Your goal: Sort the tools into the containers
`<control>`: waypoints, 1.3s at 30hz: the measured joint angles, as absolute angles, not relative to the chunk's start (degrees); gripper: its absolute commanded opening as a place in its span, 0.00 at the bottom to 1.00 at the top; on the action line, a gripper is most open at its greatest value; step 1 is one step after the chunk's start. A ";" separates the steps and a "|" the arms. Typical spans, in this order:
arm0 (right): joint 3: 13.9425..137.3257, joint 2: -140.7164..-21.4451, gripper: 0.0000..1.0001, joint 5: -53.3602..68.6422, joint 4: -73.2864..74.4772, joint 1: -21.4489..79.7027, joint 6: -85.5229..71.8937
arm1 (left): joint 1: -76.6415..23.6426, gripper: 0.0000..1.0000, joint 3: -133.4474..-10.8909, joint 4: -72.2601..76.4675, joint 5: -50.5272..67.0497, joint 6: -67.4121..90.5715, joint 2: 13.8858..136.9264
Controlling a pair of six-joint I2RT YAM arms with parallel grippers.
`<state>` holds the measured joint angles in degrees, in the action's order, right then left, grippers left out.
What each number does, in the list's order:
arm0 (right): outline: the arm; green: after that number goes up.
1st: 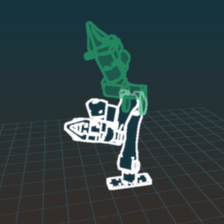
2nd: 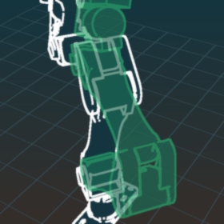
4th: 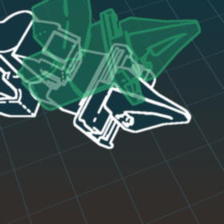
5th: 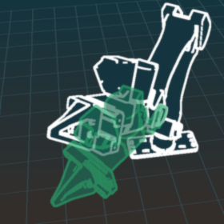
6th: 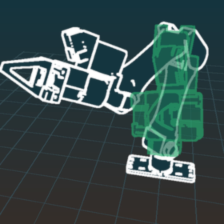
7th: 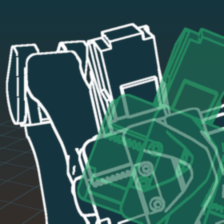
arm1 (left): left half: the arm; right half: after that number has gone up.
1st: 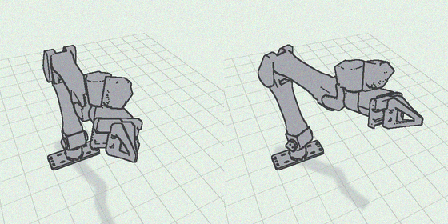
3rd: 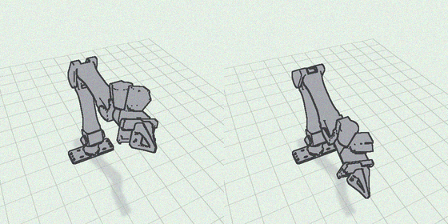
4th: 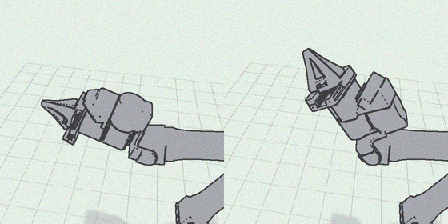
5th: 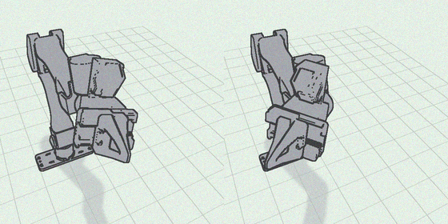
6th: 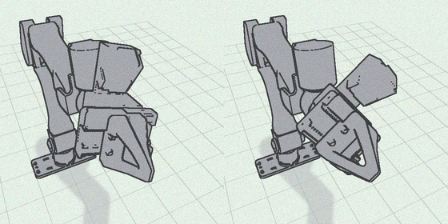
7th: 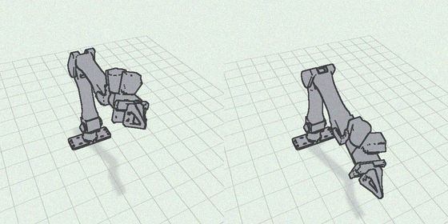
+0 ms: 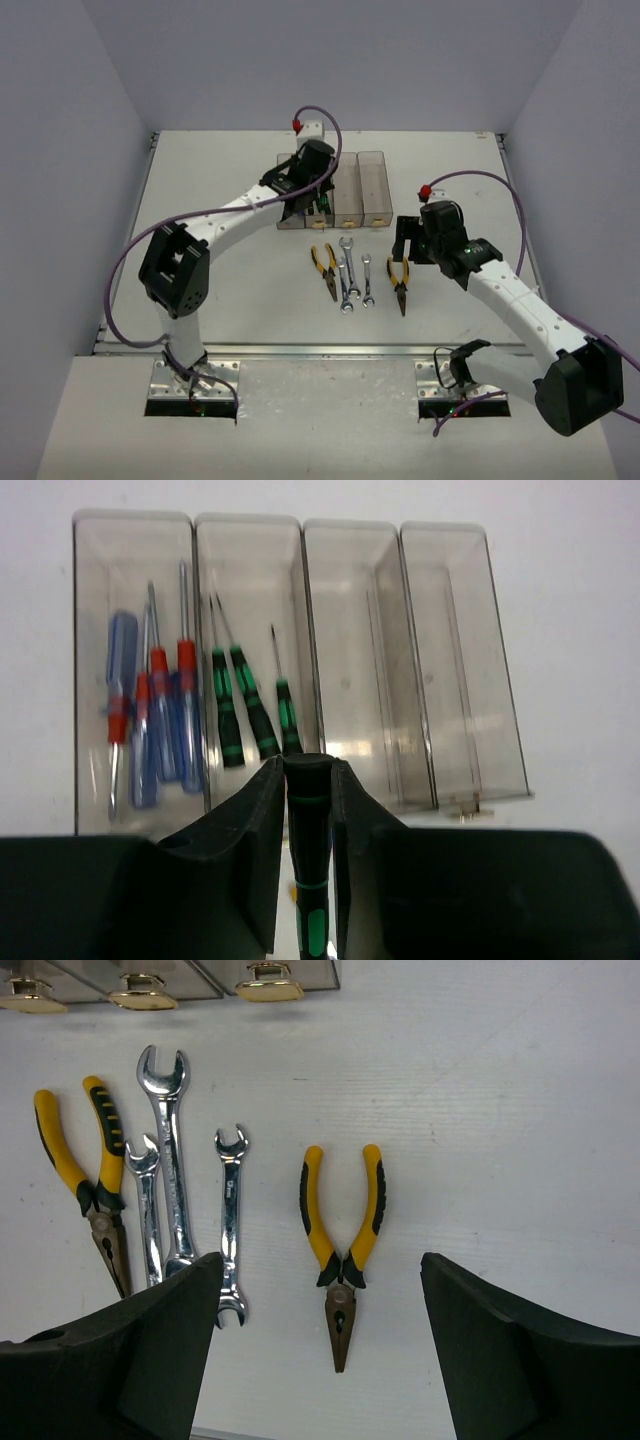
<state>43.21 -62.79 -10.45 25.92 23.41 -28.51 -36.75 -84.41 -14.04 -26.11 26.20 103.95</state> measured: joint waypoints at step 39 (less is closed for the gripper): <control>46.39 -80.69 0.51 -7.06 25.69 32.14 -33.60 | -28.43 1.00 -61.21 -15.83 -17.89 31.03 61.89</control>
